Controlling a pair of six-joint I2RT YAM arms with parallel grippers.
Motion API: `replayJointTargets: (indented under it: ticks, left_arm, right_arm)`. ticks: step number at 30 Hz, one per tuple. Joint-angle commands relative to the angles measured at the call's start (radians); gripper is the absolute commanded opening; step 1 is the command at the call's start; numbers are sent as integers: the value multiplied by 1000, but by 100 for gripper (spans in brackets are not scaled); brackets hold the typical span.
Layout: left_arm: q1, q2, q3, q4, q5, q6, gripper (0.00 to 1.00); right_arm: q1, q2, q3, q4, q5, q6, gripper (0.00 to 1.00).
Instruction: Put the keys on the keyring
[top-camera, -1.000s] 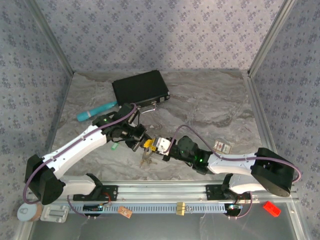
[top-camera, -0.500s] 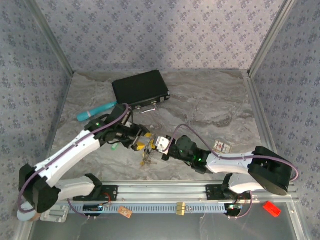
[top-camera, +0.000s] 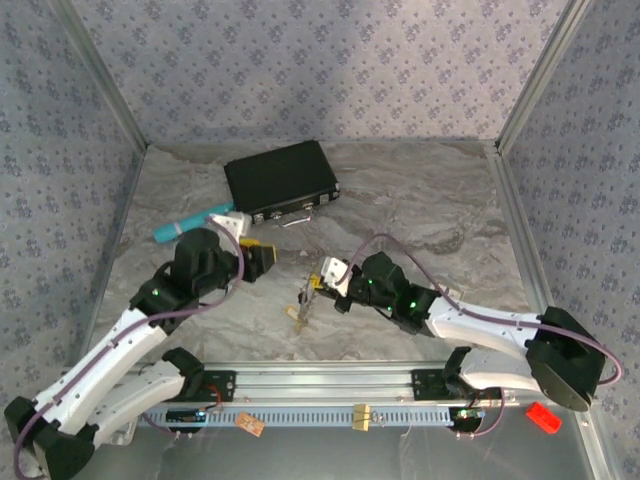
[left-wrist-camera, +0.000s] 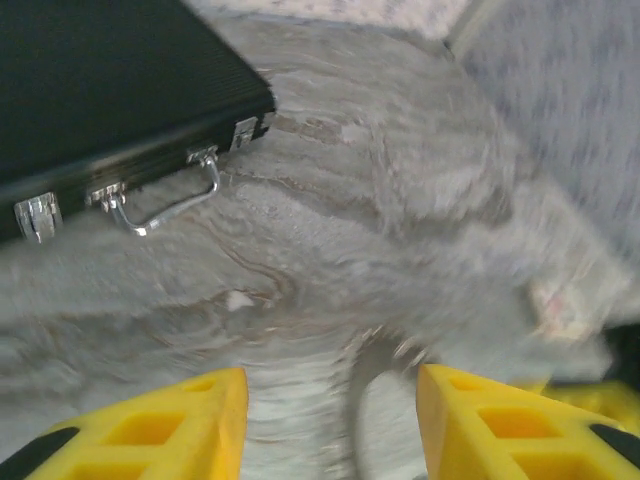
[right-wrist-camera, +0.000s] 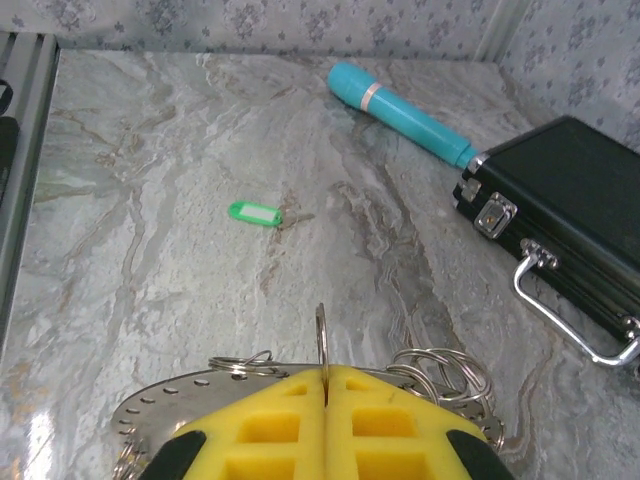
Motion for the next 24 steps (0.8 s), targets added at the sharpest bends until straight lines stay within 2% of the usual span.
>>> replayJointTargets:
  ticks: [1, 2, 4, 8, 10, 18, 24]
  left_arm:
    - [-2, -42, -91, 132, 186, 588, 44]
    - [-2, -41, -112, 134, 234, 686, 44]
    - [-2, -18, -134, 152, 300, 764, 44]
    - [-11, 43, -162, 209, 440, 838, 38]
    - [-34, 66, -181, 230, 475, 873, 37]
    - [-84, 159, -188, 267, 504, 915, 29]
    - [-86, 188, -183, 282, 500, 914, 28]
  right_arm:
    - [-22, -35, 73, -148, -102, -2, 0]
    - [-25, -37, 88, -180, -120, -12, 0]
    - [-29, -37, 114, -235, -142, -38, 0]
    - [-32, -26, 162, -331, -163, -84, 0]
    - [-32, -21, 172, -346, -170, -95, 0]
    - [-30, 13, 208, -361, -205, -99, 0]
    - [-24, 23, 217, -372, -222, -112, 0]
